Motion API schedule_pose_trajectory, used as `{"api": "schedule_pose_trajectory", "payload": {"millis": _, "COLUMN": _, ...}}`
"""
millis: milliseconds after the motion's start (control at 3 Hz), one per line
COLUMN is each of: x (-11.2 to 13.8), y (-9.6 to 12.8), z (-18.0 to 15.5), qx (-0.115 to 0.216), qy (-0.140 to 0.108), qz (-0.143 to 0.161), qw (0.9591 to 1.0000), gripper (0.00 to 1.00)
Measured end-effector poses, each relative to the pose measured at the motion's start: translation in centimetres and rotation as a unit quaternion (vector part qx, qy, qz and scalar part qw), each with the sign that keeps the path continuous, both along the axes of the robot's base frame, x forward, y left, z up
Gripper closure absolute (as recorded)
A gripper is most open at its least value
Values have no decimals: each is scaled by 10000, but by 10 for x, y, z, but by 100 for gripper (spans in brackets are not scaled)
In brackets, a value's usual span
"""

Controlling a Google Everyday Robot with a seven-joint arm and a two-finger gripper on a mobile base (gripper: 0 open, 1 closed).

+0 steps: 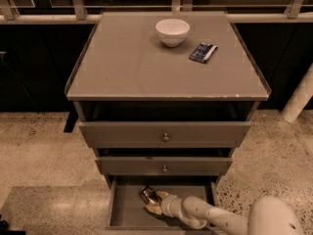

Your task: Pick orange can from bottom drawer and place on counter

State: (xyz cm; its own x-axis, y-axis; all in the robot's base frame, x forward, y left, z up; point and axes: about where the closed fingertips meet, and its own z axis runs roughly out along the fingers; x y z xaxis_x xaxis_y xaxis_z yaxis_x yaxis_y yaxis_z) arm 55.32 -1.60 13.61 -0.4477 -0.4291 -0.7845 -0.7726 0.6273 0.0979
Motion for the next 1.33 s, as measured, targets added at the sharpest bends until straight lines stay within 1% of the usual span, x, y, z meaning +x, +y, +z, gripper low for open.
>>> {"api": "schedule_pose_trajectory", "payload": {"millis": 667, "x": 0, "y": 0, "z": 0, "qx": 1, "qy": 1, "qz": 1, "qw": 10000, "gripper": 89}}
{"api": "schedule_pose_trajectory", "payload": {"millis": 1000, "x": -8, "y": -4, "z": 13, "qx": 91, "qy": 93, "qz": 193, "qw": 9997, "gripper": 100}}
{"api": "schedule_pose_trajectory", "payload": {"millis": 1333, "x": -22, "y": -33, "z": 45, "qx": 23, "qy": 94, "qz": 76, "qw": 9999, "gripper": 100}}
